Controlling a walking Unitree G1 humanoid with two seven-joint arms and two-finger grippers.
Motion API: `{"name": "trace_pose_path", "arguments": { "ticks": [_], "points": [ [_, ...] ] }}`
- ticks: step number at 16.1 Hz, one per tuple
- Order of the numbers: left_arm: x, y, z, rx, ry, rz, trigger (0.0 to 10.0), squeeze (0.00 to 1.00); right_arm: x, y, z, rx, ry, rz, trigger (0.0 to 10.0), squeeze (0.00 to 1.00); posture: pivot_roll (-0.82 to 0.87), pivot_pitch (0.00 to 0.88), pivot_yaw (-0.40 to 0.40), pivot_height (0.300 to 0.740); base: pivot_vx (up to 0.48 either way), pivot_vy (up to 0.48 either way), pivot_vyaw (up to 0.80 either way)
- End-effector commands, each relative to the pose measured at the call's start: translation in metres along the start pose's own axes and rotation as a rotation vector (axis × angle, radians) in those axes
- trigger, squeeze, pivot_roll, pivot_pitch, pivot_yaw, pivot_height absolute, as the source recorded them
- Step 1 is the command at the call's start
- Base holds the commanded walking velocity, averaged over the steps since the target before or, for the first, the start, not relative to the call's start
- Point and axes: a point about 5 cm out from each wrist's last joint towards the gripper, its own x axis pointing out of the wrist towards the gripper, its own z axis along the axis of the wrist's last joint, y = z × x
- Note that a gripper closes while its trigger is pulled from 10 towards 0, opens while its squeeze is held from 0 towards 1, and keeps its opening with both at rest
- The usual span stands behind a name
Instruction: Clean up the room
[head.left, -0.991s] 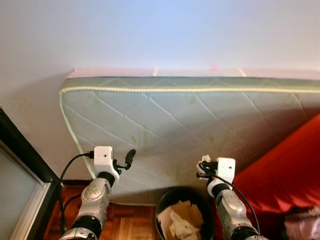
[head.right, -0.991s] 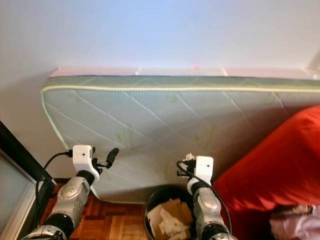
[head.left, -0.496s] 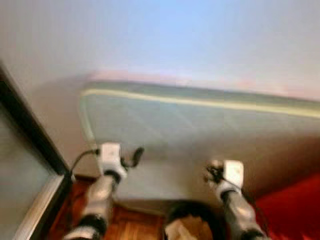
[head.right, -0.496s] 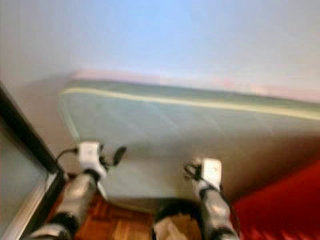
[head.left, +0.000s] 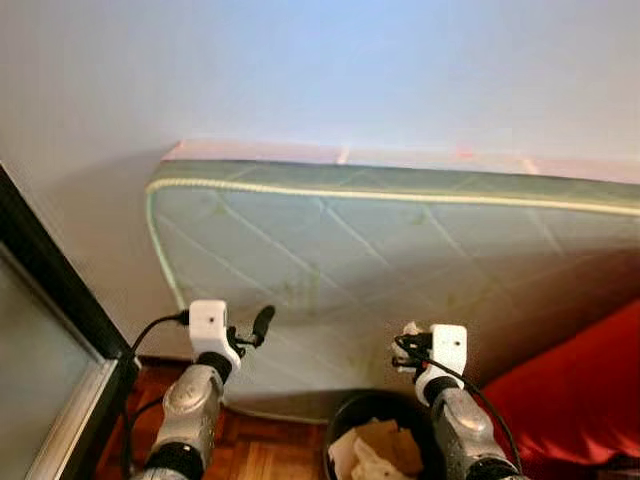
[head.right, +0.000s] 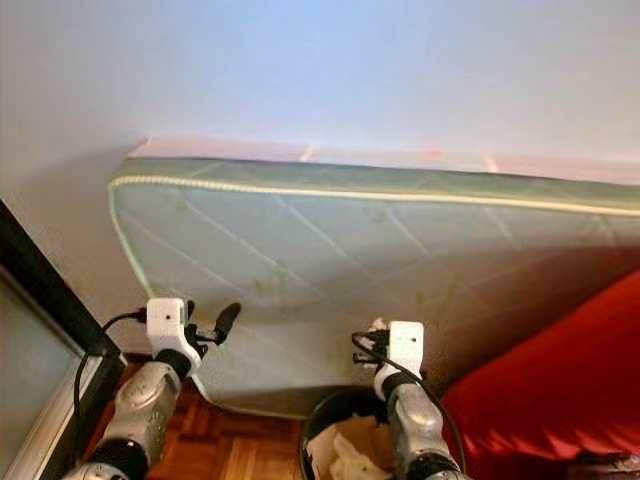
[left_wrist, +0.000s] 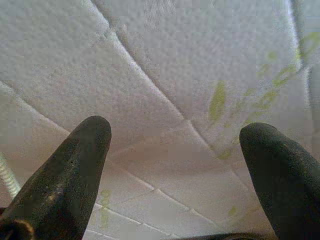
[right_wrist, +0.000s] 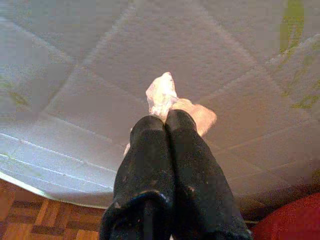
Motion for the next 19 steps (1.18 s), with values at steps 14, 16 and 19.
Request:
{"name": "trace_pose_path", "arguments": {
  "ticks": [14, 16, 19],
  "points": [
    [-0.005, 0.003, -0.004, -0.008, 0.018, 0.015, 10.0, 0.0, -0.007, -0.008, -0.024, -0.063, 0.172, -0.061, 10.0, 0.0, 0.03, 0.018, -0.055, 0.681, 0.0, 0.0, 0.0],
    [-0.005, 0.003, -0.004, -0.009, 0.02, 0.014, 10.0, 0.0, -0.007, -0.006, -0.025, -0.076, 0.182, -0.046, 10.0, 0.0, 0.04, 0.021, -0.056, 0.681, 0.0, 0.0, 0.0],
    [-0.007, 0.004, -0.005, -0.011, 0.023, 0.02, 10.0, 0.0, -0.008, -0.007, -0.027, -0.082, 0.208, -0.054, 10.0, 0.0, 0.04, 0.027, -0.059, 0.666, 0.0, 0.0, 0.0]
  ]
}}
